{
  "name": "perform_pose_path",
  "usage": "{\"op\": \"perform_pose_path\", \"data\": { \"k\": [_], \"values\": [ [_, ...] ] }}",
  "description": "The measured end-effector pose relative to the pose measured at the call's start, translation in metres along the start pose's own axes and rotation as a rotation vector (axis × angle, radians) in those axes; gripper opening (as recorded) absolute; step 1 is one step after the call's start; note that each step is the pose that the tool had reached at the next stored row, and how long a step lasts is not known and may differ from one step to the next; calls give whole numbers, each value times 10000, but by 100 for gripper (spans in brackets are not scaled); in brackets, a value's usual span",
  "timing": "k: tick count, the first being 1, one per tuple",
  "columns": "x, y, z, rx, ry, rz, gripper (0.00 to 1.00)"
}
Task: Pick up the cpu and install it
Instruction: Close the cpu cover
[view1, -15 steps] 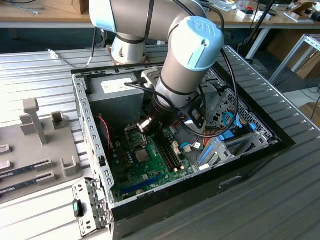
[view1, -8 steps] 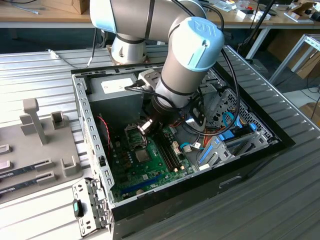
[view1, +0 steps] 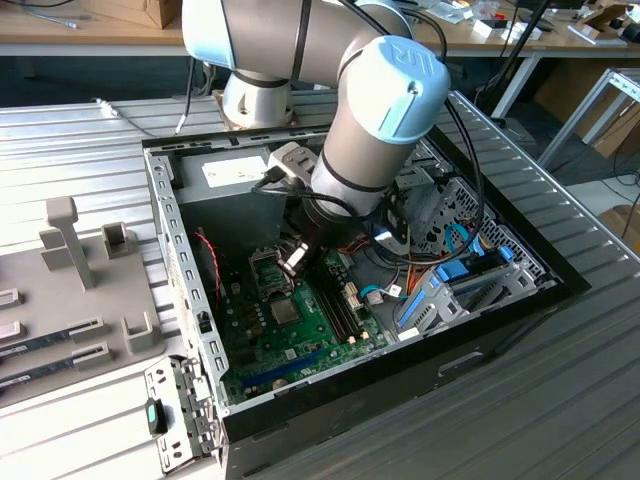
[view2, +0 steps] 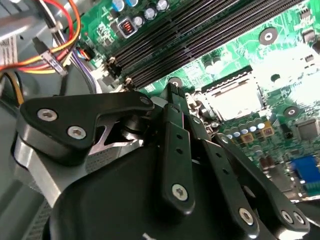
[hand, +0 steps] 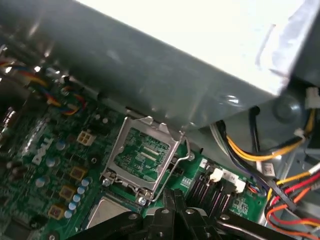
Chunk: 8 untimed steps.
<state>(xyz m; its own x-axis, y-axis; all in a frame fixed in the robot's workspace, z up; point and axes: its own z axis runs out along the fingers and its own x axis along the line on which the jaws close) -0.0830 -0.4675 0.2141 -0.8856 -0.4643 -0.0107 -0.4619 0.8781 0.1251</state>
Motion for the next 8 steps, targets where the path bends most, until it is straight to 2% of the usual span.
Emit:
{"op": "perform_pose_path", "data": {
  "k": [1,2,3,4,5,6,7,8],
  "values": [
    [-17,-8,0,-106,-26,-39,11],
    [-33,-17,0,-263,-86,-71,11],
    [-49,-25,-2,-447,-162,-98,11],
    [-68,-35,-3,-675,-250,-133,11],
    [-82,-42,-4,-847,-320,-159,11],
    [-96,-49,-4,-1079,-414,-214,11],
    [-98,-50,-3,-1165,-438,-281,11],
    [-99,-50,0,-1203,-430,-414,11]
  ]
}}
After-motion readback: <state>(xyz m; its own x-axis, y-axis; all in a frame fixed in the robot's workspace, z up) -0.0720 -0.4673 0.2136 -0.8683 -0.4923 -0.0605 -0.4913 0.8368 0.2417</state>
